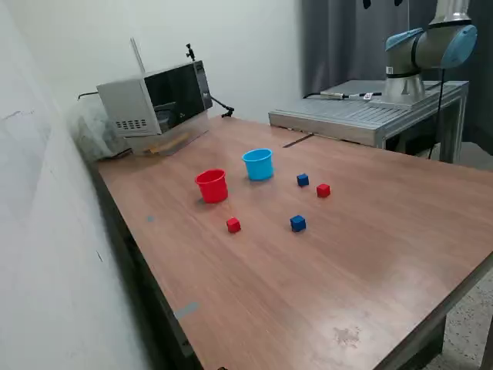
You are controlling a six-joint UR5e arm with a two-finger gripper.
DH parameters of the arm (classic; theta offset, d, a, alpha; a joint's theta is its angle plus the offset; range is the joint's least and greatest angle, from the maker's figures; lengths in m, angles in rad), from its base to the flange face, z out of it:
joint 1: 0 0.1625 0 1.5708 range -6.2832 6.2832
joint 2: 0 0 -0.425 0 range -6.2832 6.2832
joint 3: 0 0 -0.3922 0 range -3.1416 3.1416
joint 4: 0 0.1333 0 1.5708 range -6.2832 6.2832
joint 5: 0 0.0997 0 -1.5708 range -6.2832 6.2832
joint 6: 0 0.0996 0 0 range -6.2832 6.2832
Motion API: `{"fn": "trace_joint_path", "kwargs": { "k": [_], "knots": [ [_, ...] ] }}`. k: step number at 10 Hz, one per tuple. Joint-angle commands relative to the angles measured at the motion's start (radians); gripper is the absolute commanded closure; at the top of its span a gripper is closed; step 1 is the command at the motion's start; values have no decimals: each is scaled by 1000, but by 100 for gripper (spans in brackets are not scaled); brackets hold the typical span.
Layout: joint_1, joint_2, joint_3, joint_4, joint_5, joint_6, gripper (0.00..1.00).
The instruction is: Place red objects in the red bin, and blue objects in the blue bin.
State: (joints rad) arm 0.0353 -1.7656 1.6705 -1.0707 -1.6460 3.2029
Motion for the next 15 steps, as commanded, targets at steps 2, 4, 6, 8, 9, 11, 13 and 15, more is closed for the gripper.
{"fn": "trace_joint_path", "kwargs": {
  "k": [2,4,6,8,9,11,13,15],
  "knots": [
    [0,0,0,0,0,0,0],
    [0,0,0,0,-2,0,0],
    [0,0,0,0,0,0,0],
    [0,0,0,0,0,0,0],
    [0,0,0,0,-1,0,0],
    [6,0,-5,-6,3,-9,0],
    [34,8,-20,-75,6,-8,0],
    [90,53,-78,-147,24,0,0]
  ]
}}
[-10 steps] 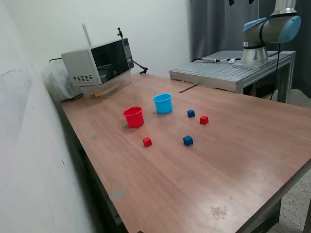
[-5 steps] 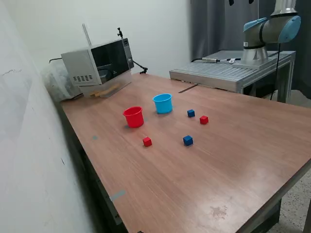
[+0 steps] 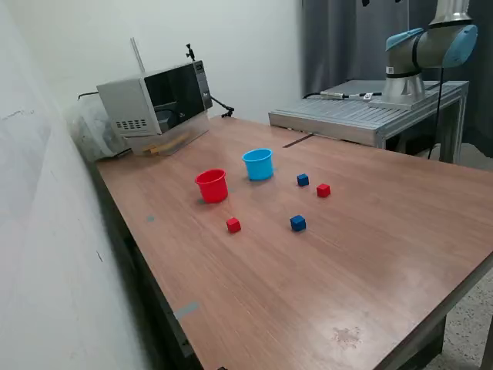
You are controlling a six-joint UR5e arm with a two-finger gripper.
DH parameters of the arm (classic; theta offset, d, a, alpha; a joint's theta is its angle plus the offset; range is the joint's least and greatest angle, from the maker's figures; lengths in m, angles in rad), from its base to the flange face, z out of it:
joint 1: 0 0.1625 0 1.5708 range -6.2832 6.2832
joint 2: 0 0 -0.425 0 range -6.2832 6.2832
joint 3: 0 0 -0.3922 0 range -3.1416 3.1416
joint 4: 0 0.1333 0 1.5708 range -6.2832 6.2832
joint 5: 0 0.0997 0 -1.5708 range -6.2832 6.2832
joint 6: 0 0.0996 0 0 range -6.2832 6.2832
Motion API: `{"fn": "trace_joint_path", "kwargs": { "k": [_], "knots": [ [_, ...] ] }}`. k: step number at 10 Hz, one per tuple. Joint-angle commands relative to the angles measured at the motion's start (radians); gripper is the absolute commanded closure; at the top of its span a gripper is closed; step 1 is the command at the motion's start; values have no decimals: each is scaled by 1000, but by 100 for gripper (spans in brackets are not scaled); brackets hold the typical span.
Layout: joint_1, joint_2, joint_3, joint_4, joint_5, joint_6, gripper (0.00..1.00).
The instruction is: Place red objects in the red bin, and blue objects in the blue bin.
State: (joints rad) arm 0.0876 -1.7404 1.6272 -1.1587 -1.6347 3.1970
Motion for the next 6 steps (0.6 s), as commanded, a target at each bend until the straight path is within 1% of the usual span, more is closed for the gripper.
{"fn": "trace_joint_path", "kwargs": {
  "k": [1,2,3,4,5,6],
  "knots": [
    [43,33,-41,-216,72,8,0],
    [41,35,-46,-322,84,12,0],
    [40,45,-52,-411,84,46,0],
    [38,71,-55,-477,81,125,0],
    [37,100,-43,-542,79,171,0],
    [37,136,-37,-615,79,196,0]
  ]
}}
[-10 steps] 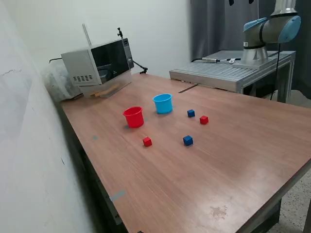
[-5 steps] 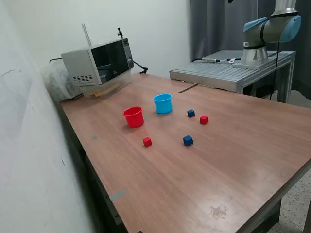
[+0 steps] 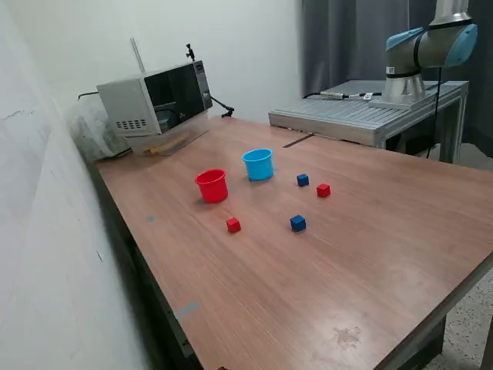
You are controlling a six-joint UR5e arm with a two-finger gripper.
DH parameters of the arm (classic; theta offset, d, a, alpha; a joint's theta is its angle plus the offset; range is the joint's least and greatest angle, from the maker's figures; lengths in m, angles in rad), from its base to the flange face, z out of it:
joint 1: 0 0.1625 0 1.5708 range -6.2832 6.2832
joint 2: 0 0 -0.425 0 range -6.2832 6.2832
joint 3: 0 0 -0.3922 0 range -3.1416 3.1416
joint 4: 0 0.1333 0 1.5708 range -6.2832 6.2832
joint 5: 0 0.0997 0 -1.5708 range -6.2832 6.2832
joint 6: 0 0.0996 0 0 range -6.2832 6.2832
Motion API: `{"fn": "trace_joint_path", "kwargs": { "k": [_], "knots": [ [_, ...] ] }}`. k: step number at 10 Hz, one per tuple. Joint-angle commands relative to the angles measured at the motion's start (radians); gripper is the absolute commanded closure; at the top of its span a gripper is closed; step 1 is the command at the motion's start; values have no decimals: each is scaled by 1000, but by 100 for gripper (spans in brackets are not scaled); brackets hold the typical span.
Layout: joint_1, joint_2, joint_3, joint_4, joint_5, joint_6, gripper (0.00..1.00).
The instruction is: Place red objects in the red bin, and blue objects in the blue bin.
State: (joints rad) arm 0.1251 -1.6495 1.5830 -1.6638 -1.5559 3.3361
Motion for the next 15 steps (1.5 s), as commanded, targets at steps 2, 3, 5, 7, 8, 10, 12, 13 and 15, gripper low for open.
{"fn": "trace_joint_path", "kwargs": {
  "k": [2,3,5,7,8,10,12,13,15],
  "knots": [
    [-8,127,101,-256,-3,62,0],
    [-12,189,141,-320,-4,62,0],
    [-92,281,225,-475,-6,60,0],
    [-146,387,249,-549,-21,60,0],
    [-168,419,256,-579,-39,59,0],
    [-191,460,276,-619,-39,59,0],
    [-191,494,278,-655,-41,59,0],
    [-191,510,275,-666,-41,59,0],
    [-191,559,269,-703,-41,57,0]
  ]
}}
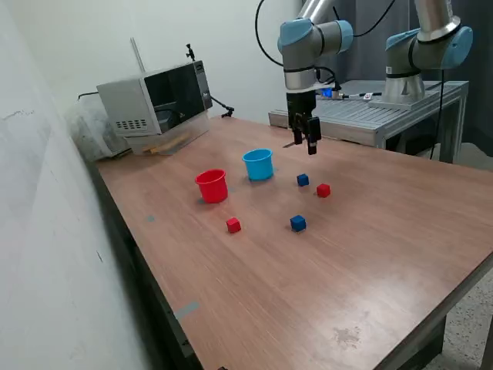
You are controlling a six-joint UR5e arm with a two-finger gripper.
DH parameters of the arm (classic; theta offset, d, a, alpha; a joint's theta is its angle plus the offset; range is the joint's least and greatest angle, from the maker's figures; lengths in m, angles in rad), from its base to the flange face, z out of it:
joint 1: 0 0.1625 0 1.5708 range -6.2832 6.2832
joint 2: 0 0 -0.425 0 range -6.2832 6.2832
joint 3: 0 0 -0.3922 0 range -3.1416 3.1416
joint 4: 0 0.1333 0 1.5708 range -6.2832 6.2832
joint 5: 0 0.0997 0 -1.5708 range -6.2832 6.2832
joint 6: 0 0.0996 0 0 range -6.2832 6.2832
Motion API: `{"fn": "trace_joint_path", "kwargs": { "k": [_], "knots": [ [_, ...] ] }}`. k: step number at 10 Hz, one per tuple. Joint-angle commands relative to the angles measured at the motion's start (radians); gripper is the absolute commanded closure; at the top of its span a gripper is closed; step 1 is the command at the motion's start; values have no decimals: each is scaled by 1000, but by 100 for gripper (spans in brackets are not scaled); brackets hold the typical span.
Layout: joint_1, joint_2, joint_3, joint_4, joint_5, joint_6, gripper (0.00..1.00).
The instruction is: Place red objects in the red bin, and blue objects in the blue bin.
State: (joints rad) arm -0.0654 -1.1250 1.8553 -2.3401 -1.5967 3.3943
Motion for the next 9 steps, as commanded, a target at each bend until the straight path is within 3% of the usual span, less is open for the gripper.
{"fn": "trace_joint_path", "kwargs": {
  "k": [1,9],
  "knots": [
    [-1,59,-5,-39,0,-1,0],
    [-1,148,-51,-47,-16,-9,0]
  ]
}}
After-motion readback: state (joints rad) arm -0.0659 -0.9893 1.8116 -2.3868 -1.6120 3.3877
